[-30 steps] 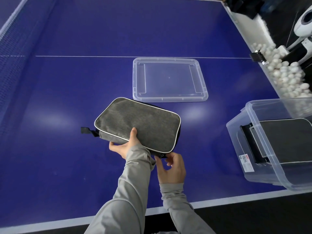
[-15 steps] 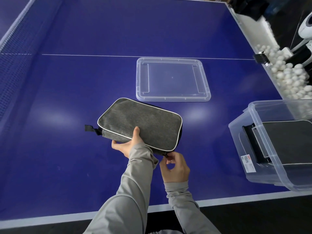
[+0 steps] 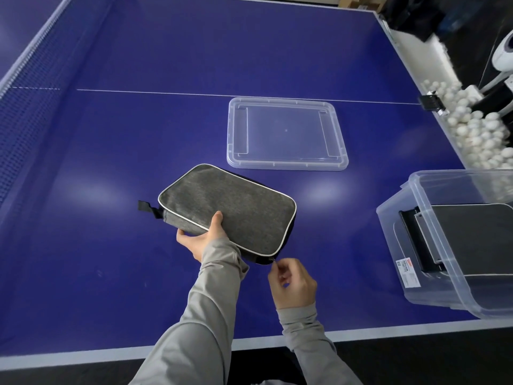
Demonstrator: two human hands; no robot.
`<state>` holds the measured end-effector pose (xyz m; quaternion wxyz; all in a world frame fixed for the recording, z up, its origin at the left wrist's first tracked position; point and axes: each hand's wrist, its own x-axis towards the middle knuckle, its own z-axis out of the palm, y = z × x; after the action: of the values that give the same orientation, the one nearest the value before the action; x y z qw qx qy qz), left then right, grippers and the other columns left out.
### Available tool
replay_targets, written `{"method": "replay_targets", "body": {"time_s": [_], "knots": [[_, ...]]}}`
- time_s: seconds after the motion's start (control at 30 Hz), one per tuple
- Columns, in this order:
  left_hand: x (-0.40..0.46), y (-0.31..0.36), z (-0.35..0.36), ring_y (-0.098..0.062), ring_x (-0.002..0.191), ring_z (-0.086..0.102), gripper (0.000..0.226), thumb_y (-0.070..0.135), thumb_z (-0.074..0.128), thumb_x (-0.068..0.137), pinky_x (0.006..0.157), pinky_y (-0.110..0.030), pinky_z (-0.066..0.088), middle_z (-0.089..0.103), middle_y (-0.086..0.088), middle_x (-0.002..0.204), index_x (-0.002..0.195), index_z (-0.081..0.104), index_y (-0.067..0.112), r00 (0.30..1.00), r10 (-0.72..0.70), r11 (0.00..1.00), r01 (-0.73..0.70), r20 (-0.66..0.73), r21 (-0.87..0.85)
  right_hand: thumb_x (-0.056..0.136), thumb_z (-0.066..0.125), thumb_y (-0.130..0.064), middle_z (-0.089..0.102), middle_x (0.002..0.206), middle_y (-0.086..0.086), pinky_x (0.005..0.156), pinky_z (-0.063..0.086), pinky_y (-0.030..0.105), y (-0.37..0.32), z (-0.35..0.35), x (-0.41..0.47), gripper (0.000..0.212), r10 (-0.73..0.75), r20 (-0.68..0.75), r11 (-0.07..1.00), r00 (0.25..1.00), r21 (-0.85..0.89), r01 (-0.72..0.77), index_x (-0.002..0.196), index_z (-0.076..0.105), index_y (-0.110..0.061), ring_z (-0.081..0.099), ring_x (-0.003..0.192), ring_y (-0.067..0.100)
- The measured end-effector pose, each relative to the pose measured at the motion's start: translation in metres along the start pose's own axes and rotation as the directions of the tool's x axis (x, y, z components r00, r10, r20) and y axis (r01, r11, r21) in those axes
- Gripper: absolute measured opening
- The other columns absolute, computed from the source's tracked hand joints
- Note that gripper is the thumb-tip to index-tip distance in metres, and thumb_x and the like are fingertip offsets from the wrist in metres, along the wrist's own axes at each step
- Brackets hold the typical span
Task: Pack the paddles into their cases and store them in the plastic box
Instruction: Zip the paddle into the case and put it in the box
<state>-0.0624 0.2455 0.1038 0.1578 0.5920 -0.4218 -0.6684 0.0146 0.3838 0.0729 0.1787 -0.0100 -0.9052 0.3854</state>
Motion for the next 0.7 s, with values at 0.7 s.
{"method": "replay_targets", "body": {"time_s": [0.7], "knots": [[0.041, 0.026, -0.042, -0.026, 0.081, 0.069, 0.077, 0.026, 0.082, 0.050, 0.074, -0.038, 0.056, 0.070, -0.007, 0.095, 0.120, 0.053, 0.024, 0.799, 0.005, 0.964, -0.165, 0.602, 0.210, 0.073, 0.074, -0.001, 0.062, 0.060, -0.001, 0.058, 0.048, 0.017, 0.048, -0.039, 0.078, 0.011, 0.040, 0.148, 0.995, 0.988, 0.081, -0.053, 0.070, 0.065, -0.005, 0.056, 0.054, 0.013]]}}
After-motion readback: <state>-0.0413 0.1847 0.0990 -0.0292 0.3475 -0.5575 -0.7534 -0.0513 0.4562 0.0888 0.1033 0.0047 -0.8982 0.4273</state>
